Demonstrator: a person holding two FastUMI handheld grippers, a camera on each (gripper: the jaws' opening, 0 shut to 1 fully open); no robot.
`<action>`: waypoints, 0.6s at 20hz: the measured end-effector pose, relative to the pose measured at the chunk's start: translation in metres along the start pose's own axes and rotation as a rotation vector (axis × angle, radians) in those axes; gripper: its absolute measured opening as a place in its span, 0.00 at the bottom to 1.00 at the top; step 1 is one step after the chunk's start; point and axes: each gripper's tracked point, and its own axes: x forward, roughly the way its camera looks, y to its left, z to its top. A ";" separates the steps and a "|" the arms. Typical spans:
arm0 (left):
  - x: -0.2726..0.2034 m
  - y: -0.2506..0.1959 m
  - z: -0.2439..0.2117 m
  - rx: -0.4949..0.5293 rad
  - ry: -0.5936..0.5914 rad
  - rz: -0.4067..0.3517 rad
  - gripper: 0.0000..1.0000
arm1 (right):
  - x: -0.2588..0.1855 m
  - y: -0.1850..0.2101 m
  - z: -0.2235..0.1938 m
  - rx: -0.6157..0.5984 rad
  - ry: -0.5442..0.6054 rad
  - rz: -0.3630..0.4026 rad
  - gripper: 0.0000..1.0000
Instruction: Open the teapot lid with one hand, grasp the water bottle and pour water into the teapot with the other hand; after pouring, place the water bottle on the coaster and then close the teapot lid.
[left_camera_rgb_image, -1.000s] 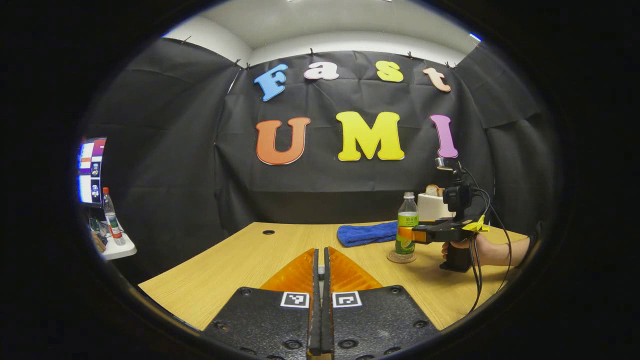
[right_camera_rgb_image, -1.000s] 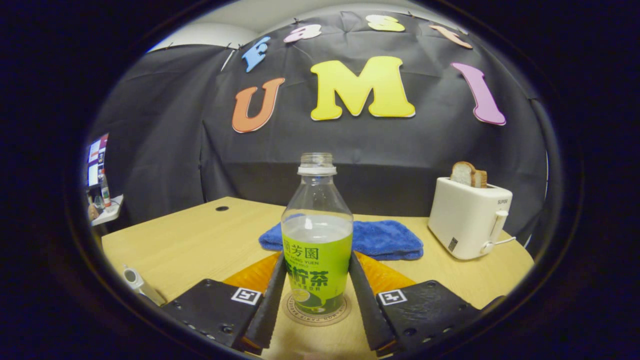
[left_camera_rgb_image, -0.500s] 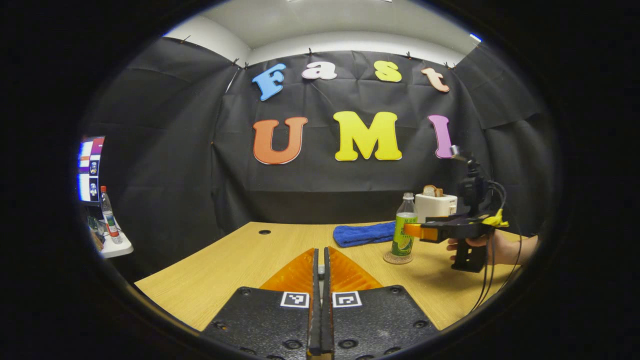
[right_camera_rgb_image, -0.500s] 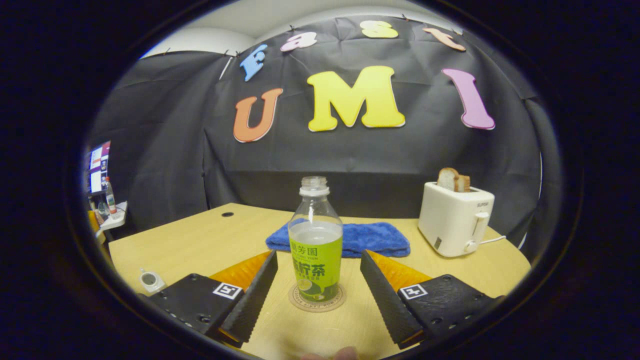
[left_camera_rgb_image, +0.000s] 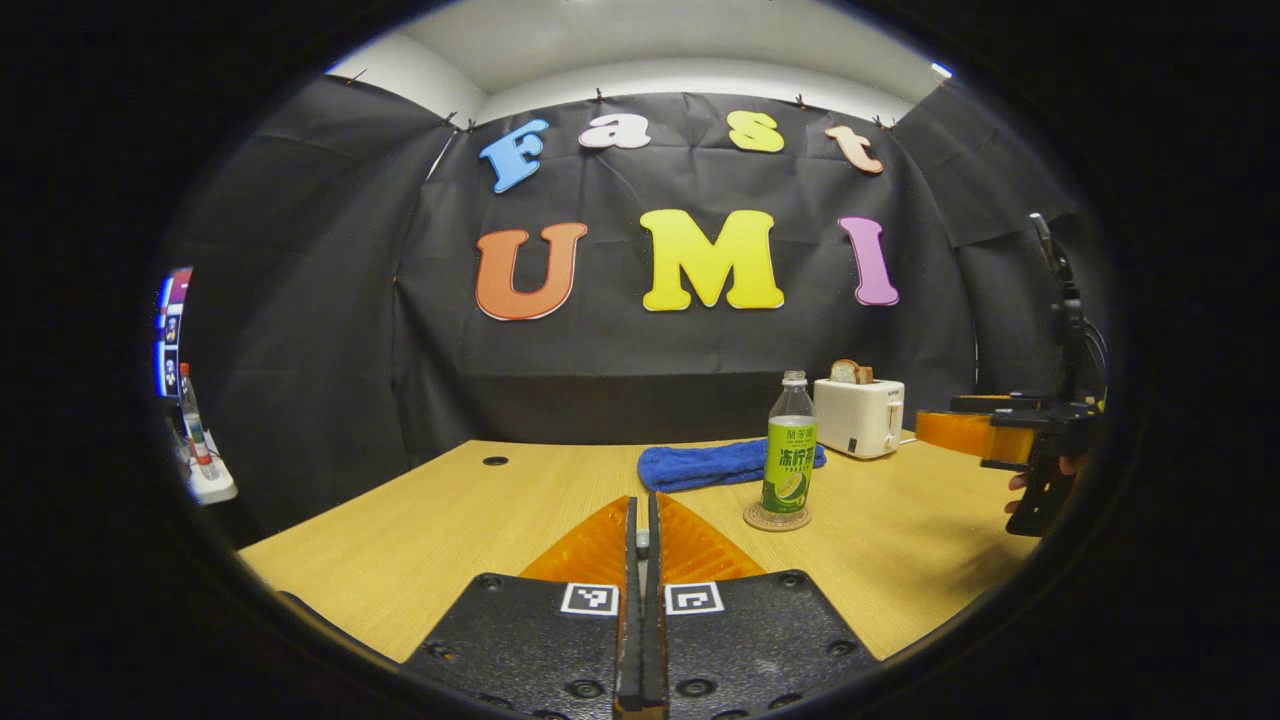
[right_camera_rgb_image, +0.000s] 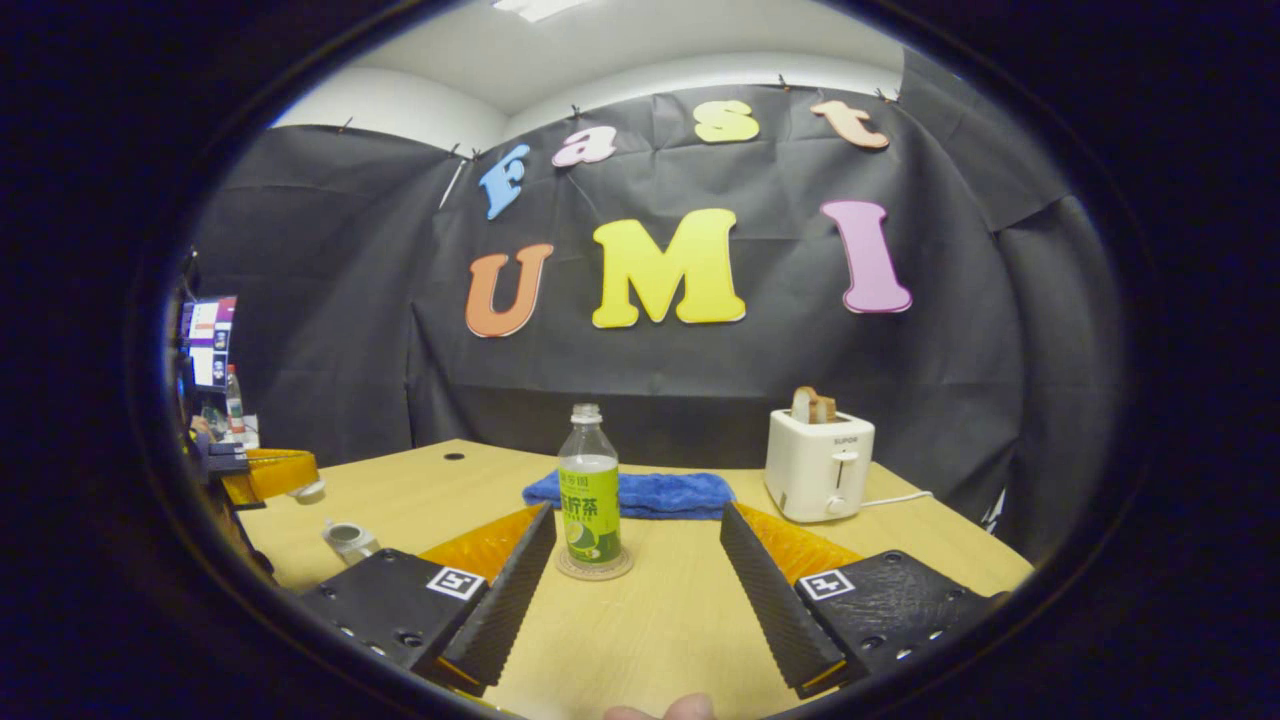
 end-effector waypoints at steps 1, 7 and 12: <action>0.003 0.001 -0.006 -0.007 0.008 0.008 0.03 | -0.008 -0.004 0.000 0.001 -0.009 -0.007 0.98; 0.017 0.009 -0.039 -0.020 0.075 0.038 0.03 | -0.025 -0.021 0.002 0.003 -0.051 -0.051 0.98; 0.021 0.010 -0.047 -0.028 0.086 0.046 0.03 | -0.026 -0.020 -0.006 0.002 -0.040 -0.045 0.98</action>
